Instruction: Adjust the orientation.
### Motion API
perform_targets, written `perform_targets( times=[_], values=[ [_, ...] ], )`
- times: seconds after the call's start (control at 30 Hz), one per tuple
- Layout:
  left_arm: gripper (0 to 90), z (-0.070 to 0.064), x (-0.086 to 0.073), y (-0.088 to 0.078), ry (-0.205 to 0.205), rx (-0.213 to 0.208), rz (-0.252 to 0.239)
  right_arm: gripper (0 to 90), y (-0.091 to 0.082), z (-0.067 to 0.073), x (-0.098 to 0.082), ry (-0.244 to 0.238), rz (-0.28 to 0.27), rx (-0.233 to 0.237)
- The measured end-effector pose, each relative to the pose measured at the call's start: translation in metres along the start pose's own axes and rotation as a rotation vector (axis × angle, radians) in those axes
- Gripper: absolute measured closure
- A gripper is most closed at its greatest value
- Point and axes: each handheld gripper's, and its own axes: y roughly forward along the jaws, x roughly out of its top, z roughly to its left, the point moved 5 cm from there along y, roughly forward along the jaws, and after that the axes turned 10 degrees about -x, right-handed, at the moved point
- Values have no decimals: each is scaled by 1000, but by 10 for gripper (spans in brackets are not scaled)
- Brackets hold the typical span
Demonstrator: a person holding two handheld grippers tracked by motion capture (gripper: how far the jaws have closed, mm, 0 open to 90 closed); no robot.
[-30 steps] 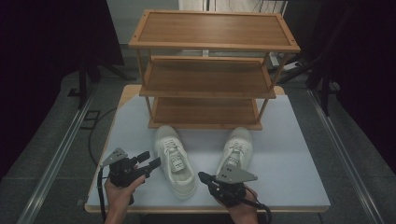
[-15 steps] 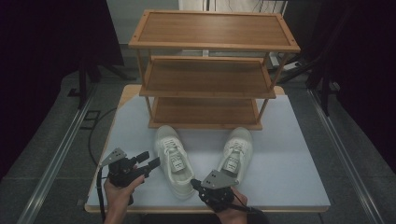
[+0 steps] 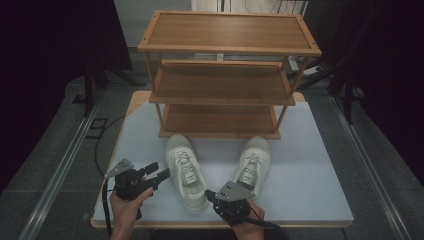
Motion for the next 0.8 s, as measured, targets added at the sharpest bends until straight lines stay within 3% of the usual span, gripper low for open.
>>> perform_targets(
  times=[0.03, 0.17, 0.47, 0.6, 0.8],
  values=[
    [371, 2, 0, -2, -7, -1, -4, 891, 1, 4, 1, 3, -1, 34],
    [371, 10, -1, -5, -27, 6, -14, 891, 3, 13, 5, 12, -13, 90],
    [370, 16, -1, -11, -48, -11, -23, 890, 9, 29, 10, -6, -34, 129],
    [370, 16, 3, -14, -47, -14, -38, 890, 17, 43, 14, -1, -52, 183],
    [368, 18, 8, -16, -52, -16, -46, 882, 27, 57, 19, -13, -63, 209]
  ],
)
